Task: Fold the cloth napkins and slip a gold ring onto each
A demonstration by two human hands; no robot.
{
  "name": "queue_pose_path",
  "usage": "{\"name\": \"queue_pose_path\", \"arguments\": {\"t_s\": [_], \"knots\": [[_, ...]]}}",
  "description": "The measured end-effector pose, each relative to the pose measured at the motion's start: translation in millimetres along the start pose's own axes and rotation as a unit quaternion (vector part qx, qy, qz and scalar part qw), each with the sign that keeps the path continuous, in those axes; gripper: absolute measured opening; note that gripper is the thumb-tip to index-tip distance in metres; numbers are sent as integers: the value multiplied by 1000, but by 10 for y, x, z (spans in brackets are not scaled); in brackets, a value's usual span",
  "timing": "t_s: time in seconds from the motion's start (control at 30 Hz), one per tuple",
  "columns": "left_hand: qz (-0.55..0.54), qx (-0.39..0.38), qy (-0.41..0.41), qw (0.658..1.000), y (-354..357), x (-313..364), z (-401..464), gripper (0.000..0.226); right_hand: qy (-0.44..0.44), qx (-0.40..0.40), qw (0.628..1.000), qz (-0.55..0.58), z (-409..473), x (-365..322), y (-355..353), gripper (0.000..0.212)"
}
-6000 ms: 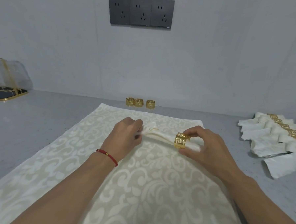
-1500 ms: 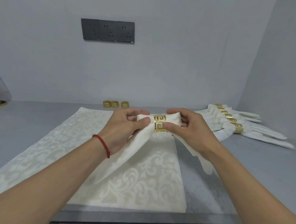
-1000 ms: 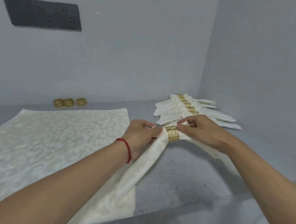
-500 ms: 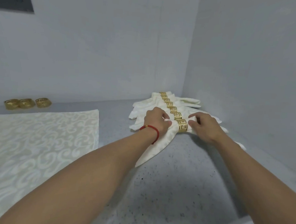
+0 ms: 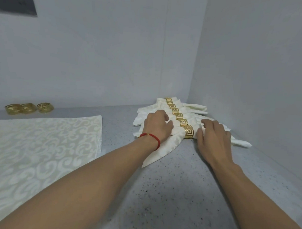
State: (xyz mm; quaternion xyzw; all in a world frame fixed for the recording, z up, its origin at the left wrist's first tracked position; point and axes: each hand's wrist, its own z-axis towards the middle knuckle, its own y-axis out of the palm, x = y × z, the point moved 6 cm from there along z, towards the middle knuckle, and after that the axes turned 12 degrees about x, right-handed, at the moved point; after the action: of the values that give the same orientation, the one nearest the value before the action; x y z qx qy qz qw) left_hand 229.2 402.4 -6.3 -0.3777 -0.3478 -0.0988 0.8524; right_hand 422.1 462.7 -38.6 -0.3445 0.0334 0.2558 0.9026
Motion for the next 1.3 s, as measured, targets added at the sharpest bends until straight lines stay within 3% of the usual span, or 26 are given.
{"name": "queue_pose_path", "arguments": {"t_s": [0.13,0.3,0.5,0.7,0.83,0.93,1.13,1.23,1.3], "knots": [[28,20,31,999,-686,-286,-242,25,-78,4,997,14,-223,-496,-198,27],[180,54,63,980,-1775,-1112,-555,27,-149,-4,978,147,-504,-1600,-476,22],[336,47,-21,940,-2916,-2216,-781,32,-240,-129,937,217,-875,-3282,-242,21],[342,26,-73,937,-3406,-3053,-721,39,-186,-245,931,195,-829,-4318,298,25],[344,15,-46,938,-3321,-3296,-757,41,-151,-266,935,178,-709,-4656,714,31],[325,40,-33,944,-3315,-3314,-734,40,-146,-270,946,102,-655,-4727,980,37],[311,103,-8,945,-3434,-3197,-727,28,-180,-191,964,-42,-556,-4621,1067,11],[352,114,7,929,-3444,-3024,-746,33,-244,-179,950,-80,-575,-4636,896,34],[377,114,19,919,-3425,-2915,-738,29,-258,-181,945,-84,-534,-4537,791,32]]}}
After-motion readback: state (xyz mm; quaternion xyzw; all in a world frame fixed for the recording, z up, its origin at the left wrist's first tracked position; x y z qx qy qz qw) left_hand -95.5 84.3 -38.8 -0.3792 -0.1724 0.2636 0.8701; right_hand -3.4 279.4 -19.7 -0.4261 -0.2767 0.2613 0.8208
